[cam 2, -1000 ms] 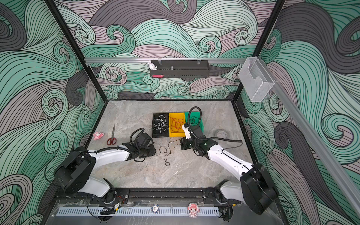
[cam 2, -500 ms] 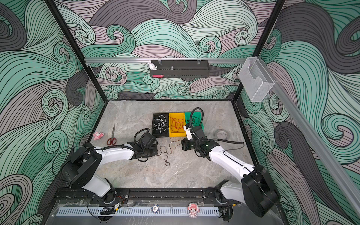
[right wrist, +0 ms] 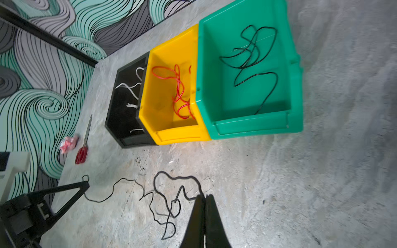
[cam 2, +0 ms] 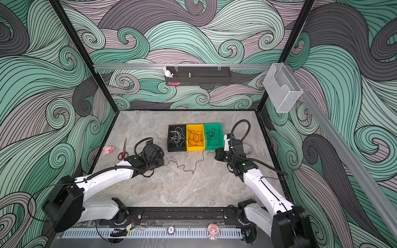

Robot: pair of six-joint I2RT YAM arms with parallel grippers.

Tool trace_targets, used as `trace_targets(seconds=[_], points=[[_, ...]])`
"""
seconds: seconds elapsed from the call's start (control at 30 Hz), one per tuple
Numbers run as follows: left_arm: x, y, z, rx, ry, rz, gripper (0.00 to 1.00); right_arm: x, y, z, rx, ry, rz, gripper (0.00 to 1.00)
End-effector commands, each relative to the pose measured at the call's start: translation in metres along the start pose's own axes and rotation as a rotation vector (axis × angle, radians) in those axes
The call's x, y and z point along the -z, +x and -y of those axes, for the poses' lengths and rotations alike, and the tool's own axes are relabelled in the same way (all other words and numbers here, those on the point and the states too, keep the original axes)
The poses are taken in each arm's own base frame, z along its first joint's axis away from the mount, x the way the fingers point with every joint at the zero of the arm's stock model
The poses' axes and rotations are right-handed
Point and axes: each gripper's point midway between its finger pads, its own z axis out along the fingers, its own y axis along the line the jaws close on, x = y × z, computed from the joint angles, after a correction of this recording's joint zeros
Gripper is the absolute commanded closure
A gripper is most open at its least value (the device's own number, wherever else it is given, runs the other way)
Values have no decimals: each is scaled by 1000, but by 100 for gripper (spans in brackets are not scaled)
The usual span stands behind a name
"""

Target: Untangle the cables

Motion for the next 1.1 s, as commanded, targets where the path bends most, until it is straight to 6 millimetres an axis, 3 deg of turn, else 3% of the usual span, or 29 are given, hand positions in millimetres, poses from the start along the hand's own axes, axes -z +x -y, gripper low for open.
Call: trace_targets(seconds=[0.0,0.27,0.37,0.43,0.6,0.73,1.07], points=[[10,-10,-24,0,-74,26,100,6,-6,11,-65,43,19,96],[41,-42,-54,77,-99,187,100,12,-23,34,-175,97,74,97],[53,-49,-43,78,-21,206,100,14,-34,31,-198,71,94,96],[58,-54,-25,69,66,200,100,14,-43,23,-197,35,104,96],[71,-63,46,48,397,152,100,16,-65,-10,-176,-96,95,96],[76,-68,84,2,483,66,100,31,-87,-20,-147,-99,151,96],[47,-77,191,-78,638,-13,100,65,-152,-59,-38,-138,259,95]])
